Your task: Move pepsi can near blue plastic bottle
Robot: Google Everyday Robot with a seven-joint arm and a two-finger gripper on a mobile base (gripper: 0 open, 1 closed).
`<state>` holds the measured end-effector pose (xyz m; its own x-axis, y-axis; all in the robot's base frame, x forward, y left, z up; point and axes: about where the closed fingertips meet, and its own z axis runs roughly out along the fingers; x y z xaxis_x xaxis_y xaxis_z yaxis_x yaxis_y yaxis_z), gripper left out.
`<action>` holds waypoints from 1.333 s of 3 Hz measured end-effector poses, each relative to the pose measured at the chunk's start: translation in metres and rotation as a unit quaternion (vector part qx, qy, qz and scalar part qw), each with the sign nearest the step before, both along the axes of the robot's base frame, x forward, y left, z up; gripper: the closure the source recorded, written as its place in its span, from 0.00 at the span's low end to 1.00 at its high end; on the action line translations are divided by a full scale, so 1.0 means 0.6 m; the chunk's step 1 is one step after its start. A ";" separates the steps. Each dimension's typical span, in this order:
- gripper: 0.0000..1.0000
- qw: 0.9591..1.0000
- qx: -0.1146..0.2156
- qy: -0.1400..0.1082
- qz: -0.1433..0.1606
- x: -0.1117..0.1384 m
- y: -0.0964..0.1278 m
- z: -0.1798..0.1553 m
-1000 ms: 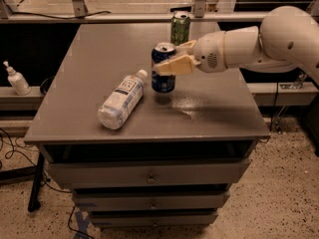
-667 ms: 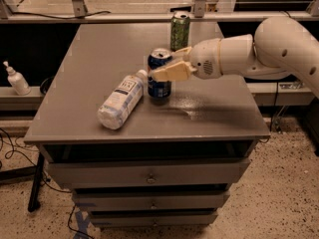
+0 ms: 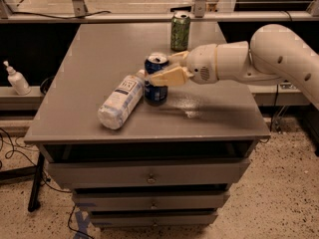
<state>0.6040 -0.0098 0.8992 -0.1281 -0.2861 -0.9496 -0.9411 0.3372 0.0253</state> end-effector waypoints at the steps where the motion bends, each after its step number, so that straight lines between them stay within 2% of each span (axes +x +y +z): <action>1: 0.35 1.000 0.005 -0.014 0.007 -0.003 0.001 0.003; 2: 0.12 1.000 0.009 -0.022 0.013 -0.006 0.000 0.007; 3: 0.00 1.000 0.009 -0.024 0.016 -0.006 -0.002 0.010; 4: 0.00 1.000 0.005 -0.022 0.017 -0.006 -0.008 0.012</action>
Offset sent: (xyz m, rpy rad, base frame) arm -0.0039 -0.0063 0.0075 0.0260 -0.0651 0.0322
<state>0.6004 -0.0145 0.9067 -0.0762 -0.2809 -0.9567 -0.9522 0.3052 -0.0138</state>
